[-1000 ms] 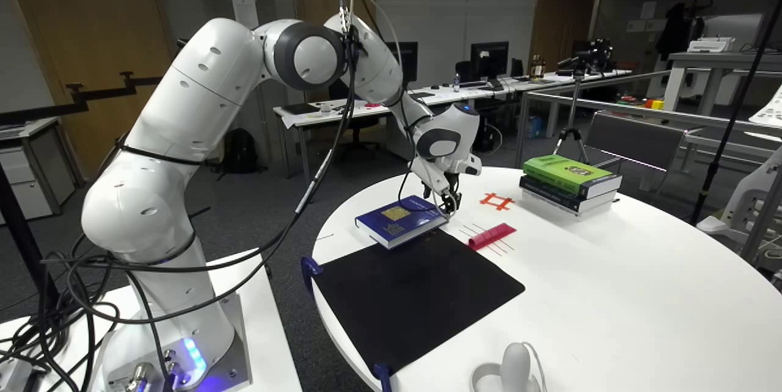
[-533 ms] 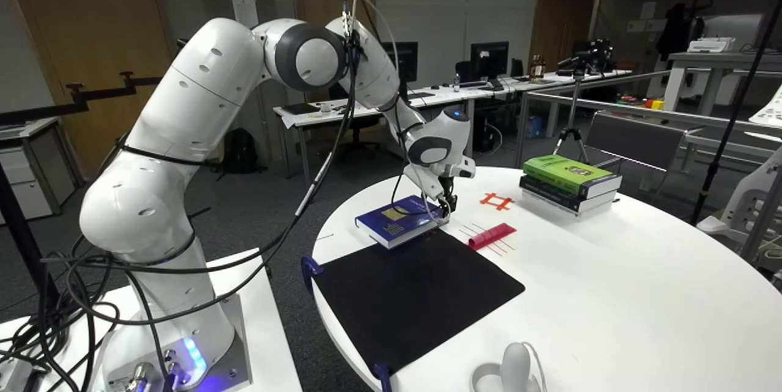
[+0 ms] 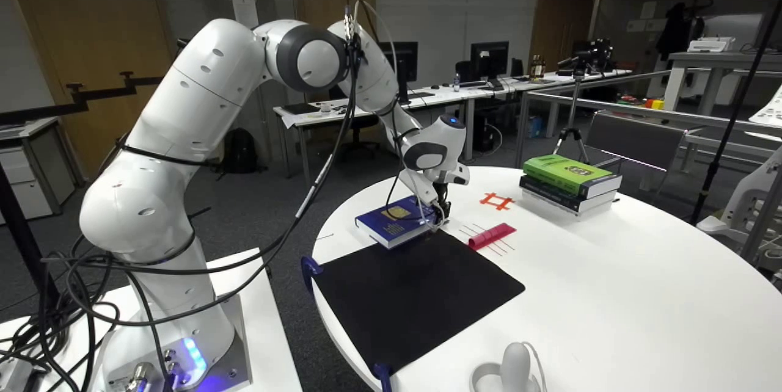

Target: Open the blue book

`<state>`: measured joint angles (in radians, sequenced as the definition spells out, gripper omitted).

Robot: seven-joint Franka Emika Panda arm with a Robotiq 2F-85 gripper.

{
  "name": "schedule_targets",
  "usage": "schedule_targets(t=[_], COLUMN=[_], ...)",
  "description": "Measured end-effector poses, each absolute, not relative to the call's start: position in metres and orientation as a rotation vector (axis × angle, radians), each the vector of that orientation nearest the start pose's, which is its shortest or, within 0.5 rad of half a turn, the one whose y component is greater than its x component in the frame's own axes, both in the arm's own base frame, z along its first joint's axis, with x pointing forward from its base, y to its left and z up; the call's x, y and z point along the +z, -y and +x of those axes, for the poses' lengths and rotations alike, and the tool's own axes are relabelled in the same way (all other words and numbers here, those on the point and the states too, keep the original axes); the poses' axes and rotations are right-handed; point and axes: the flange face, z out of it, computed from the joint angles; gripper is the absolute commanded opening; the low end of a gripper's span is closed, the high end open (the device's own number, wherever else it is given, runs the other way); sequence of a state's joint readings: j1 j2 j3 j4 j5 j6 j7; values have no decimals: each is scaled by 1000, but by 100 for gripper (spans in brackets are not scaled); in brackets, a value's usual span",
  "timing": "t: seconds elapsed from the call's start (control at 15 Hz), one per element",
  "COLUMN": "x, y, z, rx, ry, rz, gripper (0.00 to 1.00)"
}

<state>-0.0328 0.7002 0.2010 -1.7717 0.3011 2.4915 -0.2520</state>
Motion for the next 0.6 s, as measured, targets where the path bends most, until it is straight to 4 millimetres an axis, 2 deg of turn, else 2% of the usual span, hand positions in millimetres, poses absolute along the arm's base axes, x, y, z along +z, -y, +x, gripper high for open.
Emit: schedule_targets(t=[0.6], x=[149], y=[-112], z=[640], rx=[49], ry=[206], rz=[-2801], gripper=[100])
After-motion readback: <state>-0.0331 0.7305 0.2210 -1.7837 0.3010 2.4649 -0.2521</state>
